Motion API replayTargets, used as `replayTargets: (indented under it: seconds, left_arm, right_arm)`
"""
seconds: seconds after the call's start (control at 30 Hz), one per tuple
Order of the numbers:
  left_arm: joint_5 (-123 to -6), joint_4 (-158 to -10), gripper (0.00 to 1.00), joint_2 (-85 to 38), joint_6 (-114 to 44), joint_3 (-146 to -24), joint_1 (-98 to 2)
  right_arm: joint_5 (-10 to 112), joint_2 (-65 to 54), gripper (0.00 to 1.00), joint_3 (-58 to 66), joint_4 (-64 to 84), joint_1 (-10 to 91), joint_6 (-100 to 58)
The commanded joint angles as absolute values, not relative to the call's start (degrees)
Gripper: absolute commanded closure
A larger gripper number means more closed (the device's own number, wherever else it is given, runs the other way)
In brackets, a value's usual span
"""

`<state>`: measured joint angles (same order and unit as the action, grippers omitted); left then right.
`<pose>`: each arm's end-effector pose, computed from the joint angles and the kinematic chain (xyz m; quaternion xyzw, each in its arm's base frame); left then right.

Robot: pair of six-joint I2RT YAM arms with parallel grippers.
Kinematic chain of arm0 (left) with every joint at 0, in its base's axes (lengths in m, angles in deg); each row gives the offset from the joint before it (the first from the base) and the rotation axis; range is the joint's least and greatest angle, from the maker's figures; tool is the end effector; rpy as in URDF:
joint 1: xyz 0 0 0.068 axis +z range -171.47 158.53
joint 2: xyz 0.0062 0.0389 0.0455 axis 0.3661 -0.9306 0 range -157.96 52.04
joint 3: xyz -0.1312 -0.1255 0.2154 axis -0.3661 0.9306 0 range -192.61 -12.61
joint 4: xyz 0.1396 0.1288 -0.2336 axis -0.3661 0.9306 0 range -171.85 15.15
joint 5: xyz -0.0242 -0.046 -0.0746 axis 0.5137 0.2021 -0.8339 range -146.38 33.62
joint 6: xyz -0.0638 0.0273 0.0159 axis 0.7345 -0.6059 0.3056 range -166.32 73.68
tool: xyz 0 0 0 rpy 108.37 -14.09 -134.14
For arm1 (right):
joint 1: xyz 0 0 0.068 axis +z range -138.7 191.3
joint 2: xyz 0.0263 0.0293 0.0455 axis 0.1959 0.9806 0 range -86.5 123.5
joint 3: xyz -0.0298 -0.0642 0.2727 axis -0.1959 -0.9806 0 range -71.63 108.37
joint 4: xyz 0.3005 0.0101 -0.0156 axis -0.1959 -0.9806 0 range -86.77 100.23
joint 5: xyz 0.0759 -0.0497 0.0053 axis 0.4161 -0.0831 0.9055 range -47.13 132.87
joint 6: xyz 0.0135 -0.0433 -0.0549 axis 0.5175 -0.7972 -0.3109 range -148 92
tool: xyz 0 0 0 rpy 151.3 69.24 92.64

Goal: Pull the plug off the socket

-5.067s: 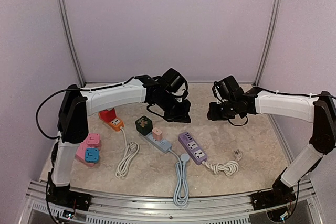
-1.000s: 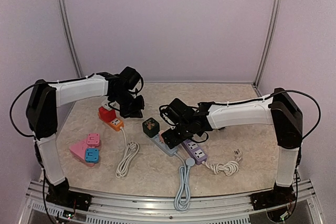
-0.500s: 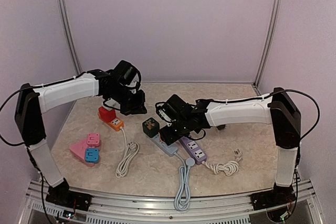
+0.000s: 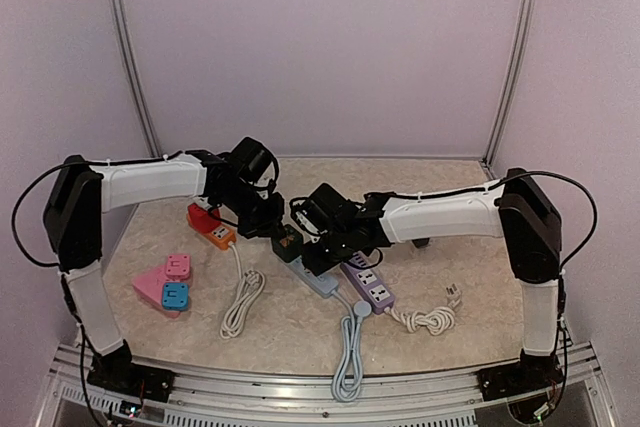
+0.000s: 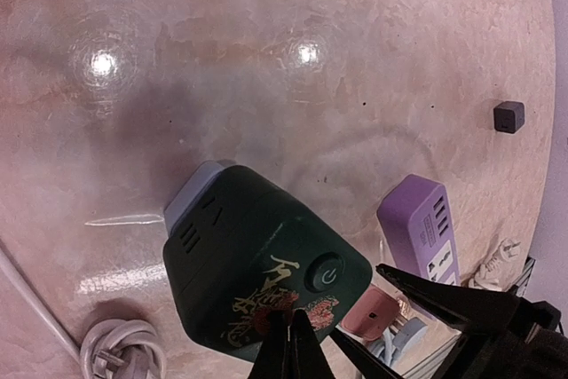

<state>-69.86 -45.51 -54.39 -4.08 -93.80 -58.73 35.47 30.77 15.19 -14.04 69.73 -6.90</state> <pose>0.3457 -0.2801 0.1923 -0.0131 0.9630 -0.2434 0.1147 0.2678 0.4215 0.1549 -0.2858 0.9072 0.1461 0.2718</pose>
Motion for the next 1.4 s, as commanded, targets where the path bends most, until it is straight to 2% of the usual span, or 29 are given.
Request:
replayTargets:
  seconds: [0.0, 0.1, 0.2, 0.37, 0.53, 0.67, 0.8, 1.1, 1.37]
  left_arm:
    - [-70.7, -47.2, 0.99, -56.0, -3.3, -91.7, -59.3]
    - [-70.3, -46.8, 0.99, -56.3, -3.1, -90.7, -59.4]
    - [-69.7, -46.1, 0.99, -56.6, -3.0, -90.0, -59.6]
    - [-69.2, -45.3, 0.99, -56.6, -2.9, -89.3, -59.8]
    - [-69.1, -44.8, 0.99, -56.0, -2.7, -88.7, -59.9]
    - [-68.6, -44.2, 0.99, -54.4, -2.5, -88.1, -59.9]
    - [-68.0, -43.2, 0.99, -53.3, -2.6, -87.9, -59.9]
    - [-67.2, -41.9, 0.99, -53.1, -2.4, -87.4, -59.9]
    - [-66.5, -41.3, 1.0, -55.3, -2.3, -86.8, -60.1]
  right_arm:
    - [35.9, 32.9, 0.62, 16.8, -14.0, 70.4, -5.7]
    - [35.1, 33.0, 0.67, 16.8, -13.8, 70.6, -5.4]
    - [33.9, 32.7, 0.68, 16.9, -14.2, 70.6, -5.1]
    - [32.9, 31.7, 0.63, 16.9, -14.4, 70.7, -5.3]
    - [32.8, 31.6, 0.54, 16.9, -14.7, 70.8, -5.2]
    - [32.5, 31.0, 0.53, 16.6, -14.7, 70.8, -5.1]
    - [32.4, 30.9, 0.6, 16.7, -14.7, 70.8, -5.2]
    - [31.9, 30.9, 0.89, 17.1, -14.8, 71.0, -5.0]
    - [30.0, 29.7, 0.93, 18.7, -15.4, 71.0, -5.0]
